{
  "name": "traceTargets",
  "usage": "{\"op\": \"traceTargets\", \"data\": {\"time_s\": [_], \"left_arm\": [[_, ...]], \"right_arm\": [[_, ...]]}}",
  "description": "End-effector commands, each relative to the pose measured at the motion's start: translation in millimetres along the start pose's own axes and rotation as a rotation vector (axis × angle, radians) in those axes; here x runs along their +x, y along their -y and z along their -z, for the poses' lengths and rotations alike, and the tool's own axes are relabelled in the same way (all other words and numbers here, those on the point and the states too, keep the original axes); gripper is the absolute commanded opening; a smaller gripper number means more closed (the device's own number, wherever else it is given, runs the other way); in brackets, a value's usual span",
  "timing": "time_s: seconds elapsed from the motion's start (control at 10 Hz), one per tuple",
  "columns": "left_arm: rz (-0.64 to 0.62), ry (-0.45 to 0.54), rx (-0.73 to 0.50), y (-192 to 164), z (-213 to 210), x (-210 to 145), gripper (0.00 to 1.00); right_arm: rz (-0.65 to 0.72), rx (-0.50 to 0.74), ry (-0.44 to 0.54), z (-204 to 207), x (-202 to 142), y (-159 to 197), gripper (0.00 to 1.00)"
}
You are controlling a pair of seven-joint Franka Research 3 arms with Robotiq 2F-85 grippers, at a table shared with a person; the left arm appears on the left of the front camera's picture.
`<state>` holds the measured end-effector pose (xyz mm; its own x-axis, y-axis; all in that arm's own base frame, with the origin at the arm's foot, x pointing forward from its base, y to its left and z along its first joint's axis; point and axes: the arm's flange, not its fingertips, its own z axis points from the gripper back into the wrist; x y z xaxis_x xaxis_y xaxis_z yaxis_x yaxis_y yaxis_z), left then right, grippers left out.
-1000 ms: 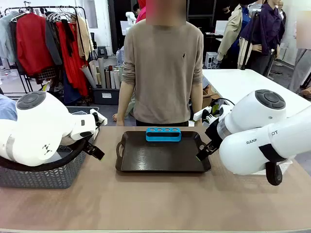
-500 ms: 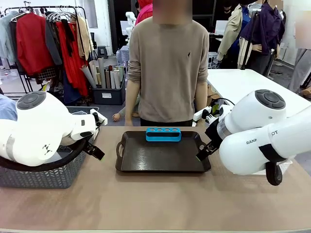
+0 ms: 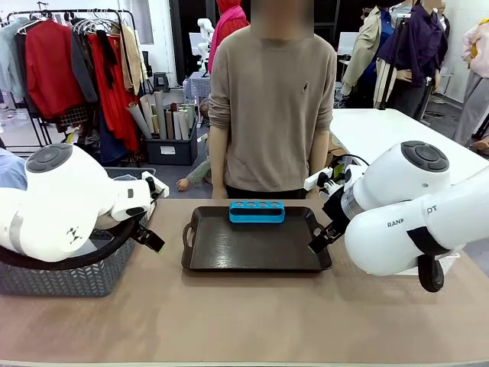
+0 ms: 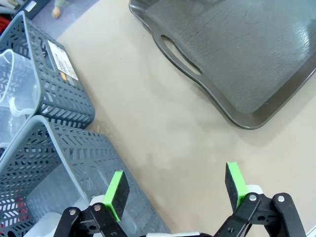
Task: Prepare the laboratory tools.
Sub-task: Pick up one Large Measuring Cup and place it on the Handle tray.
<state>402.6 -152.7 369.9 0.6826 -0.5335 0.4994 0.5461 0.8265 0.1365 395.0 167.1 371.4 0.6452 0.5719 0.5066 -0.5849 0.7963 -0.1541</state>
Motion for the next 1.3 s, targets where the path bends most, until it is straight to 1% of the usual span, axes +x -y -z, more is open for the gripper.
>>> {"op": "traceTargets", "data": {"time_s": [0.0,0.6,0.8,0.9,1.1,1.2], "left_arm": [[-0.002,0.0,0.0,-1,0,0,1.0],[0.0,0.0,0.0,0,0,0,1.0],[0.054,-0.037,-0.063,3,-14,9,1.0],[0.074,-0.067,-0.124,7,-23,14,1.0],[0.106,-0.068,-0.233,8,-50,24,1.0],[0.126,-0.059,-0.282,0,-61,31,1.0]], "right_arm": [[0.0,0.0,0.0,0,0,0,1.0],[0.0,0.0,0.0,0,0,0,1.0],[-0.053,0.094,-0.01,-10,10,-24,1.0],[-0.063,0.159,-0.016,-18,16,-30,1.0],[-0.059,0.248,-0.008,-36,31,-34,1.0],[-0.064,0.268,-0.014,-48,44,-30,1.0]]}}
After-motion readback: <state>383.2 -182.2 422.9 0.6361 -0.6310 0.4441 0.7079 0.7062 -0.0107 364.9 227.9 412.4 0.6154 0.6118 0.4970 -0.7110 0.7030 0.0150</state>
